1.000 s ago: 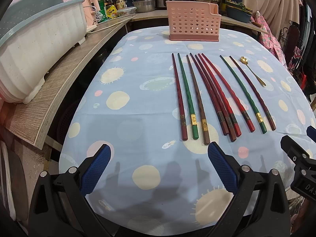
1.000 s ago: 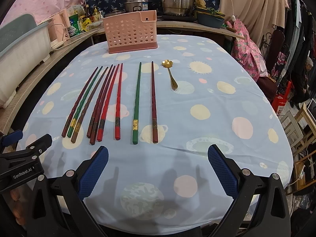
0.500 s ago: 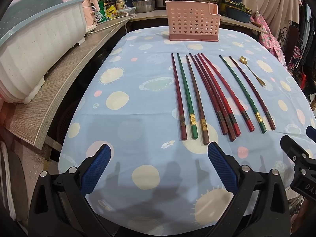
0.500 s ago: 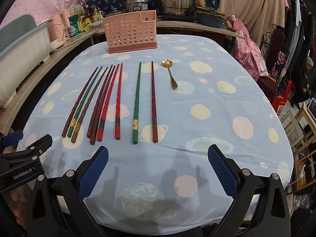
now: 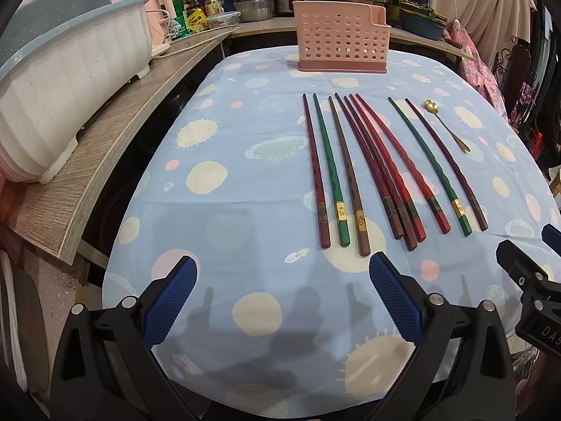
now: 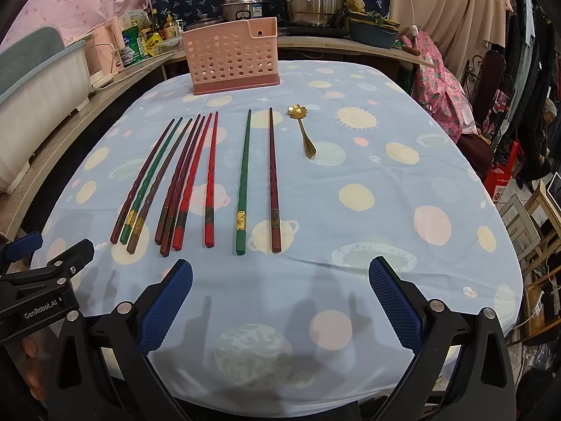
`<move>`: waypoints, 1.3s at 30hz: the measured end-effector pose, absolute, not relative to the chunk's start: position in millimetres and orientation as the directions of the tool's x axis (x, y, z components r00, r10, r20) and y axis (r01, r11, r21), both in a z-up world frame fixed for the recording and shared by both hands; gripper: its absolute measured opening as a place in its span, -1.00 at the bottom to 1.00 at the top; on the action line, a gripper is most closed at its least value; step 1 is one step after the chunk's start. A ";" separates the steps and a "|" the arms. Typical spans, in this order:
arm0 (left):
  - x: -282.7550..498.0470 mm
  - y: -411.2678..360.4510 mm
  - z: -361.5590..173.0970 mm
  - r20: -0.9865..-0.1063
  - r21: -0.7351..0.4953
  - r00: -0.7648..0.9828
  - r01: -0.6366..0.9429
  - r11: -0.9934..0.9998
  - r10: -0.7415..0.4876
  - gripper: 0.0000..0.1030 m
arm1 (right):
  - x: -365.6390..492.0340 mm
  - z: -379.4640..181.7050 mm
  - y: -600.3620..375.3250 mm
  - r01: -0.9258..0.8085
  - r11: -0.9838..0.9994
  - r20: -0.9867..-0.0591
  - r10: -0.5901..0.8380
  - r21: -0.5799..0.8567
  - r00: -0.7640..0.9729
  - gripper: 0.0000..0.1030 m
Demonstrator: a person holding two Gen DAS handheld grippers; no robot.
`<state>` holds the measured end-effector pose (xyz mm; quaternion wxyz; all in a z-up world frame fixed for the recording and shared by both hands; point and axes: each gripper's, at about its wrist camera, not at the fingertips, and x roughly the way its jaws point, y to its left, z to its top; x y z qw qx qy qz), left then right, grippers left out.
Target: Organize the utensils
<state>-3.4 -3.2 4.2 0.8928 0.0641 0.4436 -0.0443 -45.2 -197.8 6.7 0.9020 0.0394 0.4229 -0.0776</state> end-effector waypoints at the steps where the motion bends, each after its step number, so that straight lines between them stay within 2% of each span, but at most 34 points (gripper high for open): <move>1: -3.4 -2.9 3.9 -0.799 0.072 0.601 0.137 0.988 -0.025 0.83 | -45.2 6.4 -198.6 0.175 0.985 -0.768 -0.106 0.008 0.631 0.87; 13: 40.7 16.1 -13.7 -0.826 -0.010 0.561 0.091 0.996 -0.059 0.83 | -29.0 2.9 -215.8 0.201 0.979 -0.772 -0.108 0.027 0.626 0.87; 25: 64.4 5.2 -30.1 -0.832 0.021 0.553 0.115 0.993 -0.046 0.79 | -4.4 -1.1 -226.3 0.206 0.977 -0.780 -0.095 0.045 0.619 0.87; 28: 66.8 7.2 -29.6 -0.834 0.014 0.549 0.112 0.994 -0.051 0.68 | 0.2 -2.1 -226.9 0.205 0.977 -0.782 -0.090 0.050 0.617 0.87; 34: 70.6 10.0 -30.9 -0.838 0.000 0.543 0.103 0.995 -0.056 0.64 | 5.8 -3.5 -225.7 0.201 0.978 -0.786 -0.086 0.050 0.612 0.87; 36: 71.6 9.2 -33.7 -0.843 0.002 0.535 0.109 0.994 -0.057 0.48 | 6.2 -4.2 -225.4 0.200 0.978 -0.787 -0.085 0.049 0.611 0.87; 39: 71.5 9.5 -34.6 -0.841 -0.006 0.537 0.112 0.994 -0.066 0.44 | 6.8 -5.3 -225.3 0.200 0.979 -0.790 -0.084 0.050 0.607 0.87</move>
